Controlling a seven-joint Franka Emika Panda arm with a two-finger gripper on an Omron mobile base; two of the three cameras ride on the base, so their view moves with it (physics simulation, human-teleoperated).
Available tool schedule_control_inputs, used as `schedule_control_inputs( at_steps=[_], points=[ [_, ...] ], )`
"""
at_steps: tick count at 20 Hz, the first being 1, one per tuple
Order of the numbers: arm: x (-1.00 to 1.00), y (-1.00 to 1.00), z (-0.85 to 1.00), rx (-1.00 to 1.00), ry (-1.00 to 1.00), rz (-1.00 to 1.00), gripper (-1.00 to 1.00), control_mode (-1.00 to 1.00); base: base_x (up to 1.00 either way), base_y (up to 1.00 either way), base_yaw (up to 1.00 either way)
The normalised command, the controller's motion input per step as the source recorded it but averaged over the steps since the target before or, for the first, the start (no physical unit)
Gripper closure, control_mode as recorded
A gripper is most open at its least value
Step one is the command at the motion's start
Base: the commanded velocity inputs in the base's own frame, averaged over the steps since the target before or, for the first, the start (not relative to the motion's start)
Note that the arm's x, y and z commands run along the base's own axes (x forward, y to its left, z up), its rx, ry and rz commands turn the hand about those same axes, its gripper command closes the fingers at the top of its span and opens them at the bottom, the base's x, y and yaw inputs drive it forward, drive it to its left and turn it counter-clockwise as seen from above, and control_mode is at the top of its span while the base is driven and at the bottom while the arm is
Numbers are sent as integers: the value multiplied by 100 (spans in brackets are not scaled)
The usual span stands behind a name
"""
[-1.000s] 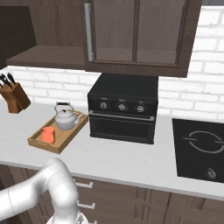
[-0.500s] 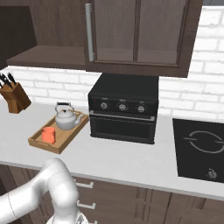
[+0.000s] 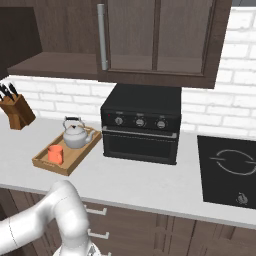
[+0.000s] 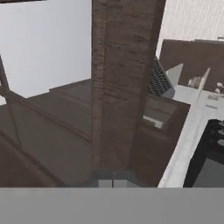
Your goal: Pick the kettle from the counter and place it on the tray. Then pick the mug from the cabinet and place it on the tray. Then close the cabinet doors.
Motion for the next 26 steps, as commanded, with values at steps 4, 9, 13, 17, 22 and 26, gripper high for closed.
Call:
schedule_control_inputs(
  at_steps=[4,9,13,17,22,26],
  points=[
    [0,-75,31,17,-27,0,100,-100,0,0,0],
    [0,-98,37,11,-21,0,100,-100,0,0,0],
    [8,-100,21,12,-16,0,100,-100,0,0,0],
    [24,-100,13,10,-12,3,100,-100,0,0,0],
    [59,-99,1,10,-5,10,100,-100,0,0,0],
    [87,-85,0,8,0,21,100,-100,0,0,0]
  ],
)
